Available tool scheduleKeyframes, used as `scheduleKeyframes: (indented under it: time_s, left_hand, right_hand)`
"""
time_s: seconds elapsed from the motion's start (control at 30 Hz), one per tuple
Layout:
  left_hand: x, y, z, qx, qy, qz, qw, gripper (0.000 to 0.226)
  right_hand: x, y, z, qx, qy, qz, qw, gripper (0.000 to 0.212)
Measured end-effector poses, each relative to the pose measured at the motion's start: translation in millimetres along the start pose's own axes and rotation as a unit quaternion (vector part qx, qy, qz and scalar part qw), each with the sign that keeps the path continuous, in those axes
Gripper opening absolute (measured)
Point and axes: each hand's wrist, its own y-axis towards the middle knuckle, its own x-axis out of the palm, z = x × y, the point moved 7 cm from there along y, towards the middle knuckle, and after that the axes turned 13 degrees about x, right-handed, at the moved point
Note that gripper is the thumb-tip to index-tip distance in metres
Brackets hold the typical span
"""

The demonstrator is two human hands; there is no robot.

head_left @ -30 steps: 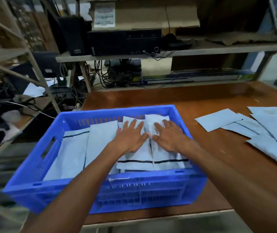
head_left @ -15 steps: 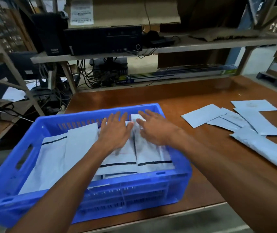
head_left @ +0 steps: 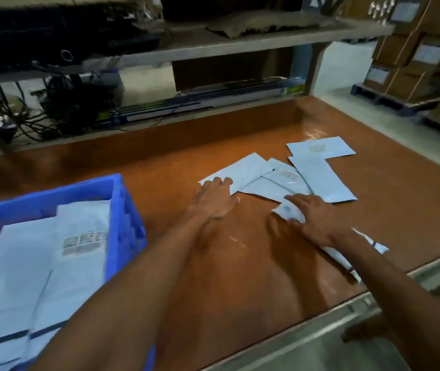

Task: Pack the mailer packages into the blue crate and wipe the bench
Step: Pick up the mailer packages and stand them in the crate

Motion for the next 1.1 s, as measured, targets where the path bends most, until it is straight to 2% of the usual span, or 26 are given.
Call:
scheduleKeyframes:
  time_s: [0.07,0.13,0.3,0.5,0.63,0.73,0.83,0.93,1.0,1.1]
  left_hand:
    - [31.9,33.4,-4.7,-0.038,-0.007,-0.043,0.998,0.071]
    - [55.7,59.8,-10.9,-0.061,-0.011,-0.069,0.996,0.078]
    - [92.5,90.9,-24.5,-0.063,0.023,-0.115,0.991,0.07]
    - [94.1,19.5,-5.8,-0.079,0.072,-0.051,0.993,0.061]
    - [95.8,-64.0,23.9,-0.094,0.1,-0.027,0.99,0.062]
    - [98.9,-106.2,33.0,-0.118,0.064,-0.004,0.991,0.064]
    - [92.3,-99.2,13.1,-0.16,0.017,0.03,0.987,0.073]
    - [102.5,-75.9,-5.1,-0.161,-0.008,0.004,0.987,0.08]
    - [116.9,-71.9,-3.8,-0.155,0.01,-0.007,0.988,0.076]
    - [125.4,-75.7,6.0,-0.142,0.05,0.036,0.988,0.063]
  right_hand:
    - [23.9,5.9,33.0,-0.001,-0.047,-0.02,0.999,0.071]
    - [41.6,10.9,49.2,-0.019,-0.066,-0.018,0.997,0.067]
    - [52.5,22.8,44.4,-0.033,-0.043,0.028,0.998,0.058]
    - [58.8,26.6,7.1,-0.031,-0.023,0.028,0.999,0.058]
    - [63.9,9.9,-24.0,-0.031,0.009,-0.017,0.999,0.058]
    - [70.6,-16.4,-45.9,-0.055,-0.001,-0.058,0.997,0.07]
    - [71.3,-33.7,-48.8,-0.038,-0.016,-0.049,0.998,0.082]
    - [78.7,-44.1,-44.8,-0.035,-0.045,-0.03,0.998,0.084]
    - [83.4,-50.5,-46.5,-0.044,-0.062,-0.003,0.997,0.084]
    - [86.1,-52.1,-50.3,-0.04,-0.065,0.009,0.997,0.078]
